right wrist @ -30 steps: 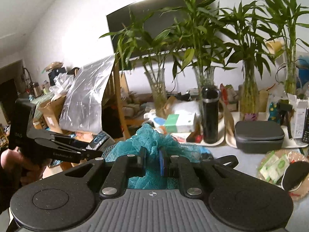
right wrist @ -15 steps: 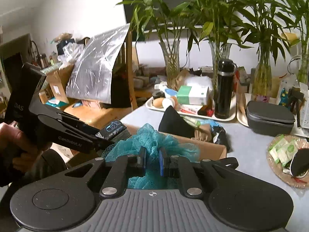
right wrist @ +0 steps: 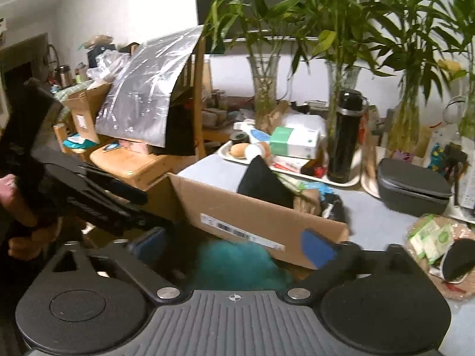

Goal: Organize soft objects
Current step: 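Lower the black tissue pack into the box and open the left gripper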

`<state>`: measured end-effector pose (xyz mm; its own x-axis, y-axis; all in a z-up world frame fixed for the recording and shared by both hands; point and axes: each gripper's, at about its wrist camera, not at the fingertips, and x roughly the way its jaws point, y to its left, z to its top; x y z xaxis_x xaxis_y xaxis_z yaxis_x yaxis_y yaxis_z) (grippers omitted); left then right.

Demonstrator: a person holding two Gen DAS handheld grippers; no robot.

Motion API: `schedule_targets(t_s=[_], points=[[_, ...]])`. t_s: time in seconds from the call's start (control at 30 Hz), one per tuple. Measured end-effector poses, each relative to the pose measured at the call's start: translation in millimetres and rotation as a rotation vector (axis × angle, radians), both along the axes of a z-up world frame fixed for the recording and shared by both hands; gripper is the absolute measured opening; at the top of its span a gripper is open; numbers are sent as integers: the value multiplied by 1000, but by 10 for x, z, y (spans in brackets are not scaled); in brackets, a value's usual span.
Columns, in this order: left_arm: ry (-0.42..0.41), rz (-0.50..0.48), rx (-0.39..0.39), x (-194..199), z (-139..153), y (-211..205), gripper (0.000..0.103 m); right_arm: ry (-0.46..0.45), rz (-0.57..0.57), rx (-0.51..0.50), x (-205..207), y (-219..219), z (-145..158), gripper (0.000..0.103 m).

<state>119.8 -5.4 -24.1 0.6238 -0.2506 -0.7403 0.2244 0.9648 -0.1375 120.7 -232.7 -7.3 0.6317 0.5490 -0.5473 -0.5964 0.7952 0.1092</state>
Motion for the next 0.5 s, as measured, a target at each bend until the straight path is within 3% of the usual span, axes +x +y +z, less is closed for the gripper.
schedule_targets(t_s=[0.23,0.5], points=[[-23,20,-6,-105,87,46,84,53,-88,-46,91,-63,-62,103],[-67,71,1,-192,178,252,84,115,-152,-31,165,-211,-154,103]])
